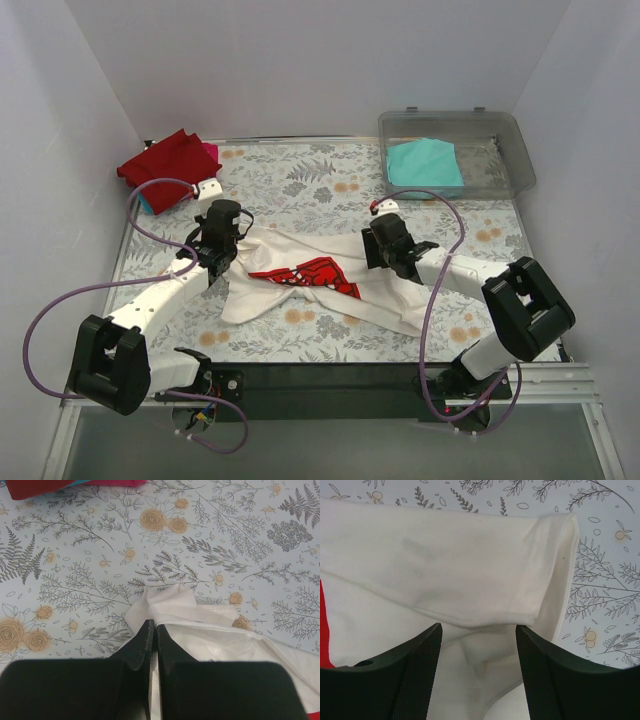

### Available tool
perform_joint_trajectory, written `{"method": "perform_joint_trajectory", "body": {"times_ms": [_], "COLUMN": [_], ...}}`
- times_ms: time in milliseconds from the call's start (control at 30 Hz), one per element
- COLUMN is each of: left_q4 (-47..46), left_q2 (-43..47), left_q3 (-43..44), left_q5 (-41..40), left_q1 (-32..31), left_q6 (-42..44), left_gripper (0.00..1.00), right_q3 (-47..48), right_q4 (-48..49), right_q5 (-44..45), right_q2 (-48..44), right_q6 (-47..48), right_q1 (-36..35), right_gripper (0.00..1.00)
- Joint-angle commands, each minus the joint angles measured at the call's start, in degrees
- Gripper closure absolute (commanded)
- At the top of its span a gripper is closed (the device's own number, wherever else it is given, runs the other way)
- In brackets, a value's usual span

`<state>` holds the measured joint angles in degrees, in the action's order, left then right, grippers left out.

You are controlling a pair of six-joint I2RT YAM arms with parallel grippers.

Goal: Fold and stack the t-shirts
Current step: Flatten the tshirt out

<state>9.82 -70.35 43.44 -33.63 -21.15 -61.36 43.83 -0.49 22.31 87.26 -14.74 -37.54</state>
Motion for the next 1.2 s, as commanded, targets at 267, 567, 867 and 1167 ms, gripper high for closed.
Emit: {"method": "perform_joint_trajectory", "body": {"times_ms": [267, 567, 867, 1167], "left_q4": [-0.86, -0.86, -0.86, -0.86], "left_q2": [1.09, 1.09, 0.91, 0.56], "left_q3": [-0.81, -0.73, -0.73, -0.73], "left_q5": [-0.3, -0.21, -0.12, -0.21], "left_q1": [0.23, 0.23, 0.23, 0.23], "left_q6": [0.1, 0.1, 0.1, 0.1], "left_gripper": [1.0, 1.0, 1.0, 1.0], "right_q3": [4.68, 2.75, 3.89, 2.49], "right_q4": [1.37, 0.58, 0.58, 0.58], "right_q5": [0.02, 2.3, 1.78, -0.68], "right_q2": [2.12, 1.42, 4.05, 2.22], "right_q6": [0.94, -0.72, -1.17, -1.34], "right_q1": [2.12, 2.91, 4.75, 4.93], "right_gripper": [0.45, 0.46, 0.48, 0.59]}}
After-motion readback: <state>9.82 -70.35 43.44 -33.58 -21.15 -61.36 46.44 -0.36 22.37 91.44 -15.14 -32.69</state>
